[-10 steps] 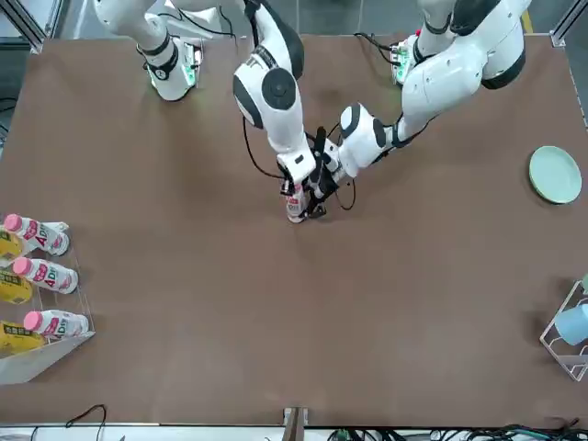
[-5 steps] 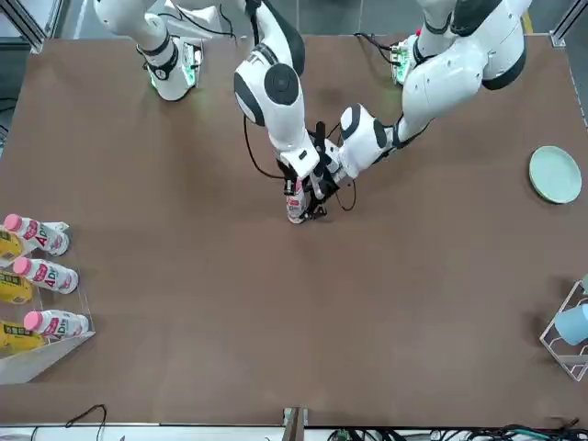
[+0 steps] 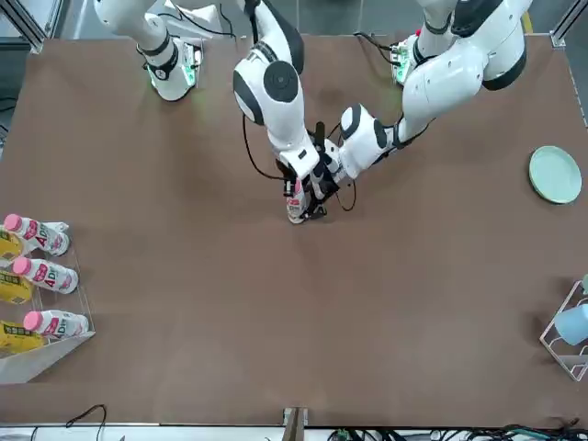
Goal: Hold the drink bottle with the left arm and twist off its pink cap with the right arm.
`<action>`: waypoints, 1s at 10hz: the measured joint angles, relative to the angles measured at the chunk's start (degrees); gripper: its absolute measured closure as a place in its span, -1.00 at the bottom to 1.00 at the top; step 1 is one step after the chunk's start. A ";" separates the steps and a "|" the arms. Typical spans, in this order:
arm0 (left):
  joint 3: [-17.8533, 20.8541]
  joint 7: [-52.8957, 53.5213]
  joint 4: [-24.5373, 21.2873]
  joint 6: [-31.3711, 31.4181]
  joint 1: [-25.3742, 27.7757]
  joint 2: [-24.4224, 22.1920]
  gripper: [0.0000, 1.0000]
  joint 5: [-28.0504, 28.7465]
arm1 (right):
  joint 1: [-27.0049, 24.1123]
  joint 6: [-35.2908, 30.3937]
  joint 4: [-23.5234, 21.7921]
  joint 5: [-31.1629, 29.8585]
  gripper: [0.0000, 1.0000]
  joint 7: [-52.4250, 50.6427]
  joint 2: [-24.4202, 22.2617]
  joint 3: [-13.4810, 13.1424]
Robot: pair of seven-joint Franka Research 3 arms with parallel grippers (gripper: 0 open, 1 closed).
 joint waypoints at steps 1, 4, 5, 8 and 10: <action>0.00 0.01 0.00 0.00 0.00 0.00 -0.14 0.00 | -0.14 -0.96 0.04 -0.02 0.14 -0.11 -0.12 -0.22; -0.02 0.02 -0.01 0.00 0.02 0.02 -0.14 0.00 | -3.38 -3.84 -0.68 -0.34 0.15 -0.61 -0.22 -1.18; -0.02 0.02 -0.01 0.01 0.03 0.02 -0.14 0.01 | -5.52 -4.11 -1.16 -1.31 0.15 -0.90 -0.20 -1.23; -0.05 0.02 -0.01 0.02 0.10 0.05 -0.15 0.02 | -10.28 -2.97 -4.34 -3.82 0.15 -1.25 0.01 -1.34; 0.22 0.04 0.17 0.08 0.78 0.10 -0.36 0.02 | -15.25 6.37 -10.86 -3.94 0.15 -1.78 0.83 -1.36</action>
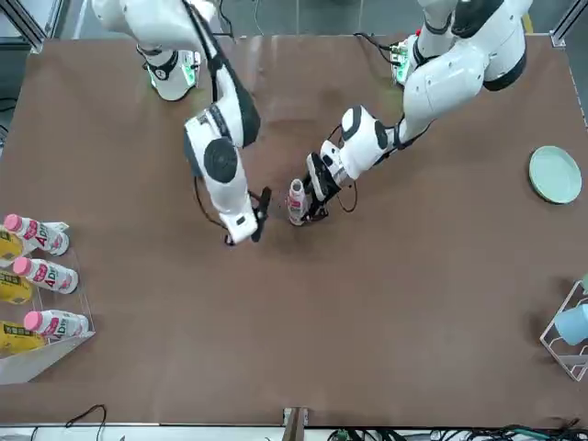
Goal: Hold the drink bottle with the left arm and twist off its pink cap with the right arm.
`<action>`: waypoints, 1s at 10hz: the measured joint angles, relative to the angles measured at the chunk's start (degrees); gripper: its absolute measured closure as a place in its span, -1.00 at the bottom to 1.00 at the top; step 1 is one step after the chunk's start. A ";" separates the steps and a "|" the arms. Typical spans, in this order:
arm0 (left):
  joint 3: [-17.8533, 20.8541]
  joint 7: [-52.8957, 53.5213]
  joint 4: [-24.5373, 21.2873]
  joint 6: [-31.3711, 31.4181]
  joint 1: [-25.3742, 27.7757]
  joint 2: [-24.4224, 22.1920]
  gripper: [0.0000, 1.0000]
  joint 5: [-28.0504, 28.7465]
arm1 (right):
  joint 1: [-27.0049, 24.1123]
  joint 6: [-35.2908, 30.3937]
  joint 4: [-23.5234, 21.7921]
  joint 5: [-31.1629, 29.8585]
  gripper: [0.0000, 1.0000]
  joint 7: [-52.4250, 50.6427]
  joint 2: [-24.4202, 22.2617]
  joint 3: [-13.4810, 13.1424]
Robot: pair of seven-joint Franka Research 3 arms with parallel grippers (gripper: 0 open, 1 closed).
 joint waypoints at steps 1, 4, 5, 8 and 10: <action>1.14 0.07 -0.01 -0.01 0.07 0.12 -0.66 -0.01 | -1.16 4.69 -3.38 0.00 0.15 -0.24 0.78 0.05; 2.00 0.46 0.00 0.00 0.49 0.95 -0.99 -0.01 | -0.56 8.26 -6.21 -0.01 0.09 -0.14 2.23 0.84; 1.96 0.46 0.03 0.00 0.48 0.95 -0.99 -0.01 | -0.45 8.28 -6.23 -0.01 -0.15 -0.14 2.22 0.90; 1.89 0.49 0.11 0.38 0.93 0.78 -0.99 -0.01 | -0.44 8.30 -6.06 -0.01 -0.97 -0.14 2.06 0.96; 1.79 0.49 -0.29 0.14 2.31 -0.05 -0.99 0.00 | -0.61 4.76 -5.07 -0.01 -1.00 0.04 0.34 0.80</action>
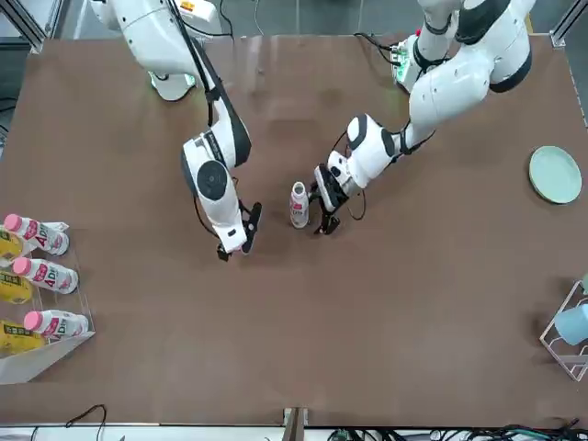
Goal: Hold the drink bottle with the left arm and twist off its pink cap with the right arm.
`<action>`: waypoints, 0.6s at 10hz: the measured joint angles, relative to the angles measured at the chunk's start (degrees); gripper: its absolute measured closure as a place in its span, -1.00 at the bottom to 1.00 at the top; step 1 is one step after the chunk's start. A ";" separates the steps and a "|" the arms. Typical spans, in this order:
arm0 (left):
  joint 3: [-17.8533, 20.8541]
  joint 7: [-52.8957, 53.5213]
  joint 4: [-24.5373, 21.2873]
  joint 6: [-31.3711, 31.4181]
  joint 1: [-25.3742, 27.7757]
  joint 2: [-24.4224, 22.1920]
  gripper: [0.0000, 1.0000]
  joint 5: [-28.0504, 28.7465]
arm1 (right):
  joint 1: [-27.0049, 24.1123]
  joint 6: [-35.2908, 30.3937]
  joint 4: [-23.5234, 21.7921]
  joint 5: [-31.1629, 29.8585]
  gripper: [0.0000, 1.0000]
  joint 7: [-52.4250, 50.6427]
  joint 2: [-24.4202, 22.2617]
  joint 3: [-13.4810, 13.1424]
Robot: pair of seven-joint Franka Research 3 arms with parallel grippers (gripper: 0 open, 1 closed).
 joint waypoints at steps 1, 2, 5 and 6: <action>-0.05 -0.02 -0.42 -0.94 1.42 -1.05 -0.99 0.00 | -0.33 -3.34 0.84 0.00 -1.00 0.28 -1.83 -0.18; -0.40 -0.19 -0.95 -3.16 3.44 -2.60 -0.99 0.00 | -0.92 -6.78 1.69 0.00 -1.00 0.48 -4.17 -0.36; -1.37 -4.21 -2.15 -8.46 6.77 -7.63 -1.00 0.00 | -2.36 -10.66 2.58 0.13 -1.00 0.92 -8.35 -0.49; -1.74 -7.86 -2.22 -10.07 6.88 -8.71 -1.00 0.00 | -2.97 -10.54 3.11 0.14 -1.00 1.21 -8.47 -0.52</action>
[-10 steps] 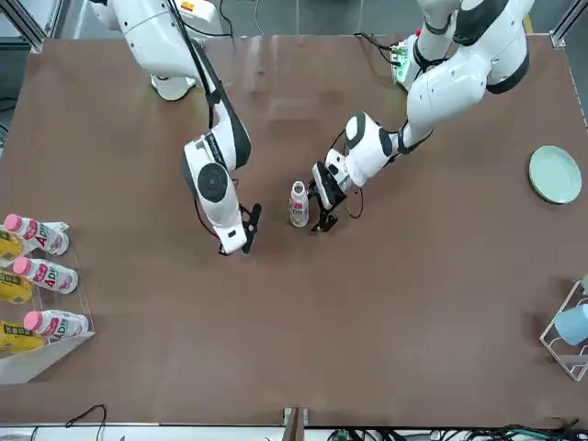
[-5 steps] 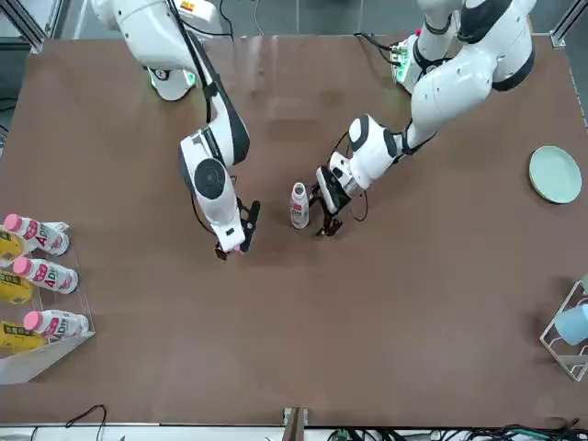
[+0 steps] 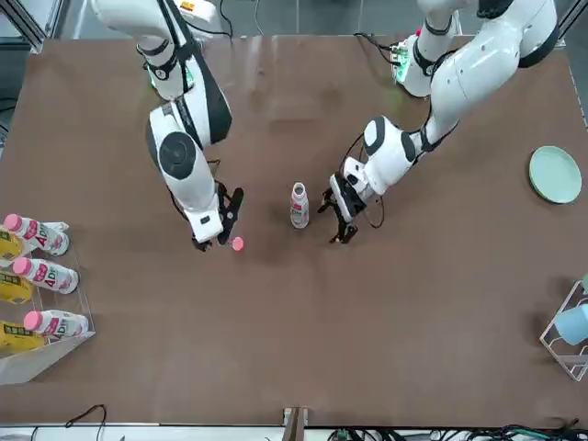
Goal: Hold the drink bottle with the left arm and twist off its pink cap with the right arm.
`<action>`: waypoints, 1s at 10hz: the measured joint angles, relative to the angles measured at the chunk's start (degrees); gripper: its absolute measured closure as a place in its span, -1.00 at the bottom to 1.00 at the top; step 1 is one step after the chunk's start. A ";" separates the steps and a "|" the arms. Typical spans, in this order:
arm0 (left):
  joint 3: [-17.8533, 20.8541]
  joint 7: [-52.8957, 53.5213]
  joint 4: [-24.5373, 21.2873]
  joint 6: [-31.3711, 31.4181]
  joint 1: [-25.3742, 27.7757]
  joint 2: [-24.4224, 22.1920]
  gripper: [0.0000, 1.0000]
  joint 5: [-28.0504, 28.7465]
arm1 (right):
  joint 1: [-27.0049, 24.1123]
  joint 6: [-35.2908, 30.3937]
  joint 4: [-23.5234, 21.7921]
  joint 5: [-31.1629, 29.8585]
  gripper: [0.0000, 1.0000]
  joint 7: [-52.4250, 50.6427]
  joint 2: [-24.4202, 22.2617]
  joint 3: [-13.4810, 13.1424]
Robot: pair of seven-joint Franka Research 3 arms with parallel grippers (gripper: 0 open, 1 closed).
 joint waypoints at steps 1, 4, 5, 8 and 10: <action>-0.71 -4.36 0.08 -2.42 0.24 -1.43 -1.00 0.00 | -1.01 -0.31 0.86 0.02 -1.00 0.93 -0.56 -0.03; -2.51 -17.28 1.00 -11.36 2.52 -7.71 -1.00 0.00 | -6.22 -14.01 6.35 0.02 -1.00 7.29 -6.11 -0.07; -3.05 -20.99 1.66 -14.13 3.31 -9.34 -1.00 0.00 | -8.42 -19.20 8.27 0.02 -1.00 10.58 -8.28 0.04; -3.70 -31.52 7.16 -28.77 5.41 -14.45 -1.00 0.00 | -15.30 -29.11 12.39 -0.01 -1.00 24.00 -12.92 0.32; -3.73 -38.89 12.05 -39.11 6.58 -17.71 -1.00 0.00 | -19.57 -34.20 16.09 -0.11 -1.00 33.24 -14.37 0.34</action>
